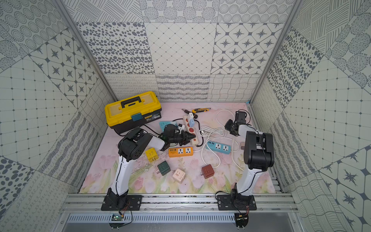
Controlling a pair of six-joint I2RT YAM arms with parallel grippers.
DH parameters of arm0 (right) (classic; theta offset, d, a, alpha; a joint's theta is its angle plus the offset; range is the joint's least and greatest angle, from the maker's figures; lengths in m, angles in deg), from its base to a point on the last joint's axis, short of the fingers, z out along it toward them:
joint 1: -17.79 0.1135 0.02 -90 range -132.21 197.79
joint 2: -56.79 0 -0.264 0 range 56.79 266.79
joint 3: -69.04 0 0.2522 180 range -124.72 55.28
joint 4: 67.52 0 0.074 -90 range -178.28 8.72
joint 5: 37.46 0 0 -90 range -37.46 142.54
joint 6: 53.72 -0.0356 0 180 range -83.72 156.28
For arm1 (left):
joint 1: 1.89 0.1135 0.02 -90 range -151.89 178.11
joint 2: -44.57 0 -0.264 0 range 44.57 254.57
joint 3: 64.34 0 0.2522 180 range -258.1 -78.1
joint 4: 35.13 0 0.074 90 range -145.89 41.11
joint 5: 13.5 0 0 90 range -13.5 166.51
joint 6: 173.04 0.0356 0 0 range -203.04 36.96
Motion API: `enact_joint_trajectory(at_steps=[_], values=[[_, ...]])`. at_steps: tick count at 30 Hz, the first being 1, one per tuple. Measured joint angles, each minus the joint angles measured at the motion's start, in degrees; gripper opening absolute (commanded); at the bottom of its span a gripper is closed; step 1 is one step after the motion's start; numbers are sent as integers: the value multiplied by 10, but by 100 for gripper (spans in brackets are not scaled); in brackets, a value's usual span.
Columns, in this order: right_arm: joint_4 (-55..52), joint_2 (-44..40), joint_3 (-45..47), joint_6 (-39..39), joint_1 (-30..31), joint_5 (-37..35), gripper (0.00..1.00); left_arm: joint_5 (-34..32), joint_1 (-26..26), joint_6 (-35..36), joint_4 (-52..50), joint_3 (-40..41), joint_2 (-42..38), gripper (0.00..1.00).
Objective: Pull the plug off the socket
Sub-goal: Place the plug at the corner of the board, then remove the plug from the socket.
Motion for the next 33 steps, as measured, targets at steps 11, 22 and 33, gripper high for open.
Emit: enact_joint_trajectory(at_steps=[11,22,33], values=[[14,-19,19,-13,-4,-51,68,-3,0,3,-2,5,-4,0],[-33,-123,-3,59,82,-95,68,-5,0,11,-12,5,-7,0],[-31,-43,-99,121,265,-25,68,-4,0,9,-5,9,-7,0]])
